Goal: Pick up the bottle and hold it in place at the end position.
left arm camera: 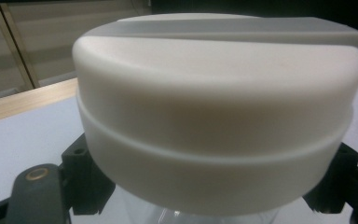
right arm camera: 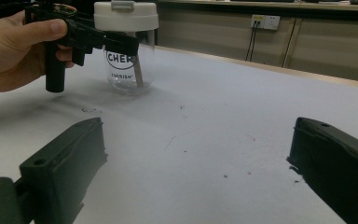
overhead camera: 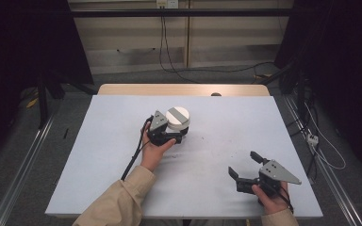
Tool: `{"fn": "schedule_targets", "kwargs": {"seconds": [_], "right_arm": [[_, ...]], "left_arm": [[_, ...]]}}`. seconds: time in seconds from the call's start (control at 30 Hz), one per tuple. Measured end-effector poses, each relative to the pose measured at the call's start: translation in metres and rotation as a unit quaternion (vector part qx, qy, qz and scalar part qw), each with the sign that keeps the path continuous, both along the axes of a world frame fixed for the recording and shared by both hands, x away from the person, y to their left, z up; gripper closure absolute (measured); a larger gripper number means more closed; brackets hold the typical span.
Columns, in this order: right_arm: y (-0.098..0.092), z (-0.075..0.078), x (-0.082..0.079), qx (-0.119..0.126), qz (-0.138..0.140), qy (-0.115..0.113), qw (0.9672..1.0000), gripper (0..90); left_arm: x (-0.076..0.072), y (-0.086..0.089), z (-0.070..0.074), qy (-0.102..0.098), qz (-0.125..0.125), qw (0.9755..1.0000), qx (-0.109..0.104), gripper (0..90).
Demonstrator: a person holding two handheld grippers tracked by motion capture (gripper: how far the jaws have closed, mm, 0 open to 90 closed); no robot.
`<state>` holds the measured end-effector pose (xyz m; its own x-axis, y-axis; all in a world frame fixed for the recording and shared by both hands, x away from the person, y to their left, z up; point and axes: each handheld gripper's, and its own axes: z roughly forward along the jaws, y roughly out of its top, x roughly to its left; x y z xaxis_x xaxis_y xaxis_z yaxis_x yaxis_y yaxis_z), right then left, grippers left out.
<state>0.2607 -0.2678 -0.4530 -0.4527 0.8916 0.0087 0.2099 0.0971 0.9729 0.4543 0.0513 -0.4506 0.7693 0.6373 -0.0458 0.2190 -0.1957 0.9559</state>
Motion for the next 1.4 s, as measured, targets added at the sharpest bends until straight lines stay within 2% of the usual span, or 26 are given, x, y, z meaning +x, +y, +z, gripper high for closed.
{"fn": "schedule_targets", "kwargs": {"seconds": [0.77, 1.4], "right_arm": [[0.001, -0.001, 0.001, 0.0, 0.001, 0.003, 1.0, 2.8], [0.001, -0.001, 0.0, 0.0, 0.002, 0.004, 1.0, 2.8]], "left_arm": [[-0.001, -0.009, -0.005, 0.001, -0.014, 0.9999, 0.006, 18.5], [-0.004, -0.011, -0.005, -0.006, -0.022, 0.9995, 0.024, 18.5]]}}
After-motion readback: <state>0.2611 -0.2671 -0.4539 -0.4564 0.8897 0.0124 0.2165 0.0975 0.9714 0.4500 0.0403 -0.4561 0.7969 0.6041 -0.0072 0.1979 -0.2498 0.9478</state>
